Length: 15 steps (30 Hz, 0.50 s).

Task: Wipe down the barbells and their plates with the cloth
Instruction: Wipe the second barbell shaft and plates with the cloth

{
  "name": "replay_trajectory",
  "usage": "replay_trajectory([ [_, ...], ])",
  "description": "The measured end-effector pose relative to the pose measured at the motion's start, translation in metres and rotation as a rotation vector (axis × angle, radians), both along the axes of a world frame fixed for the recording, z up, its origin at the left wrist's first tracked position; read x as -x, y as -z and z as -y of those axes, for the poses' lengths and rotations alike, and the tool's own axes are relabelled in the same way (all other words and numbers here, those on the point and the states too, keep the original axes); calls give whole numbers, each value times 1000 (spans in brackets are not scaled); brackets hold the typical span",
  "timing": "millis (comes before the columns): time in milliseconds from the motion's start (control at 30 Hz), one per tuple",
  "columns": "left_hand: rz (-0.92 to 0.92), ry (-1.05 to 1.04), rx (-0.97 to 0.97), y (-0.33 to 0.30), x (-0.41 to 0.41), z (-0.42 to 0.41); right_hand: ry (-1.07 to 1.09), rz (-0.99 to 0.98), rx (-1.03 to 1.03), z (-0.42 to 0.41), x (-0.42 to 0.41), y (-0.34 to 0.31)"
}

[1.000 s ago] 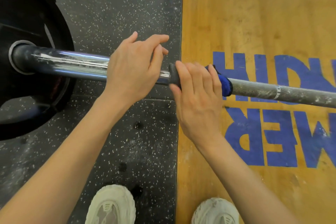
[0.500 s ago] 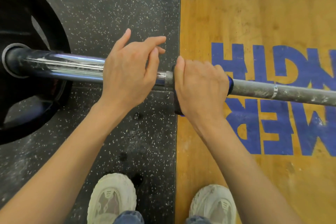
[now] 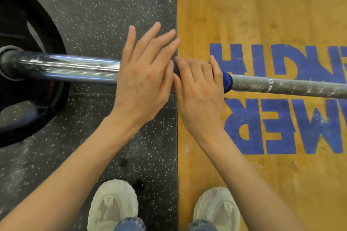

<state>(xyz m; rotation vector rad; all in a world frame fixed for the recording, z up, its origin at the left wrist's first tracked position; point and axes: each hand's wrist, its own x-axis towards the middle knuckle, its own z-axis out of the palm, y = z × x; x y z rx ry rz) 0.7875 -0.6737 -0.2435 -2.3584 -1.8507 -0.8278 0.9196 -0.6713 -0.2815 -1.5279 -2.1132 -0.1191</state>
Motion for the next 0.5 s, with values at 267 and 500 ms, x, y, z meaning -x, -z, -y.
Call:
replay_trajectory([
  [267,-199,6,77,11,-6,9,20,34,17,3,-56,-5],
  [500,-207,-18,25,14,-9,8,46,-43,34,11,-20,-2],
])
